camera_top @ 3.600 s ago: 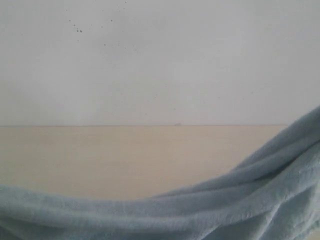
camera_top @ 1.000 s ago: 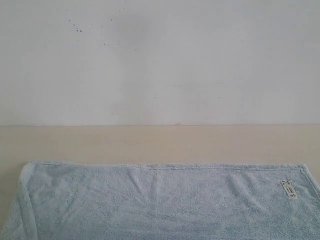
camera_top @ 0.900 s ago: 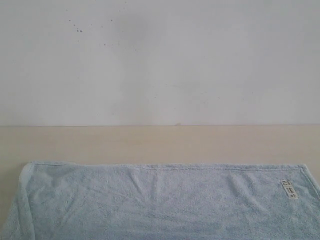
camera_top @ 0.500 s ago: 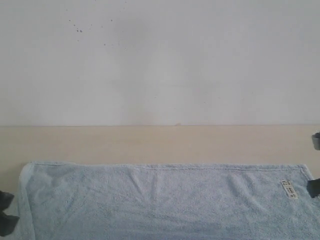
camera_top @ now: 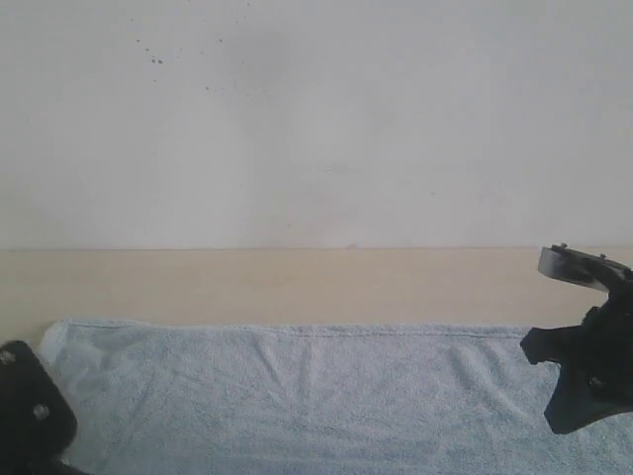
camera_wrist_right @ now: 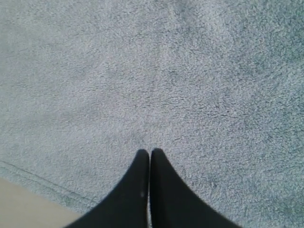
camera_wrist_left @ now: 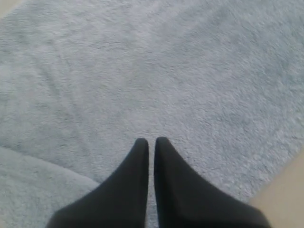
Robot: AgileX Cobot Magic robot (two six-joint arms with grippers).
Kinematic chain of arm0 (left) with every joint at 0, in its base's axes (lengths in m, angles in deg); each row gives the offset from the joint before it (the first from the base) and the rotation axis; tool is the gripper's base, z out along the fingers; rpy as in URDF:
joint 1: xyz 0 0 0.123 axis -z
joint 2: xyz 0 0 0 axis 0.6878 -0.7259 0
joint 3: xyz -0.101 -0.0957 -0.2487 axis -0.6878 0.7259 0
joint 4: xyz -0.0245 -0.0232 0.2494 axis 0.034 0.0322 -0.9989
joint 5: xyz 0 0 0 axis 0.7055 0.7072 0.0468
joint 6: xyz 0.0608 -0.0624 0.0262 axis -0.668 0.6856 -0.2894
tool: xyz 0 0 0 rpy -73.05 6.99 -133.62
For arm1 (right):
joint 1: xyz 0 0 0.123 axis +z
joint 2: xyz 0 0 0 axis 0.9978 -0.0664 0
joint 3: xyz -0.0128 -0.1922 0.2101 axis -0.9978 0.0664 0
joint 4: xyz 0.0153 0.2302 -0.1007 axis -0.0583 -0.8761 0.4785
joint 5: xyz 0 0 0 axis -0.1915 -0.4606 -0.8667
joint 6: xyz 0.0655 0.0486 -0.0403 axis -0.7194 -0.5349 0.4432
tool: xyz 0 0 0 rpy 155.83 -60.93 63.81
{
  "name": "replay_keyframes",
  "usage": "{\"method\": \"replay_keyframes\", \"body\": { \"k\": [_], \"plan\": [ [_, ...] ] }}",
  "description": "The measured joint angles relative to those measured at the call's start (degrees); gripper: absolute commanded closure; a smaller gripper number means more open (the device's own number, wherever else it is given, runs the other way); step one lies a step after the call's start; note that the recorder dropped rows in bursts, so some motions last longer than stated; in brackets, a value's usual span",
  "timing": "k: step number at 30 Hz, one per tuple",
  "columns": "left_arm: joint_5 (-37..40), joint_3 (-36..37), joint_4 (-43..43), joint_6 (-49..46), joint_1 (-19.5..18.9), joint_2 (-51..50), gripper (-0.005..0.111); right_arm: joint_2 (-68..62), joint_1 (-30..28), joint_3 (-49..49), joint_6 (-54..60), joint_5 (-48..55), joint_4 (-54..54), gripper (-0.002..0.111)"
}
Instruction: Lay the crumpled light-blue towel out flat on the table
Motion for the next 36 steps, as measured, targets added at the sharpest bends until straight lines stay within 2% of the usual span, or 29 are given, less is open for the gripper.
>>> {"method": "replay_keyframes", "body": {
  "k": [3, 5, 11, 16, 19, 23, 27, 30, 33, 36],
  "plan": [
    [0.1, 0.5, 0.0, -4.4, 3.5, -2.6, 0.102, 0.0, 0.0, 2.2, 0.1, -1.9, -1.2, 0.108],
    [1.1, 0.5, 0.0, -6.9, 4.3, -4.7, 0.102, -0.1, 0.0, 4.1, 0.3, -3.1, -2.4, 0.108],
    [9.2, 0.6, -1.9, -8.5, 4.7, -11.0, 0.102, -0.3, 0.0, 7.4, 3.3, -5.6, -7.1, 0.108],
    [13.0, 0.6, -3.4, -6.8, 4.7, -12.4, 0.102, -0.3, 0.0, 7.7, 5.5, -6.0, -10.9, 0.108],
    [16.4, 0.6, -7.6, -0.7, 4.7, -12.4, 0.102, -0.3, 0.0, 7.7, 6.8, -6.1, -12.9, 0.108],
    [23.5, 0.6, -16.6, 12.9, 4.7, -12.4, 0.102, -0.3, 0.0, 7.7, 7.9, -6.1, -14.6, 0.108],
    [33.6, 0.4, -23.7, 29.9, 4.7, -12.4, 0.102, -0.3, 0.0, 7.7, 8.1, -6.1, -15.1, 0.108],
    [41.6, -0.9, -26.1, 38.4, 4.7, -12.5, 0.102, -0.3, 0.0, 7.7, 8.2, -6.1, -15.4, 0.108],
    [42.3, -3.1, -26.6, 40.1, 4.7, -12.0, 0.102, -0.3, 0.0, 7.7, 8.2, -6.1, -15.4, 0.108],
    [37.4, -4.1, -26.3, 38.8, 4.7, -10.2, 0.102, -0.3, 0.0, 7.7, 8.2, -6.1, -15.6, 0.108]
  ]
}}
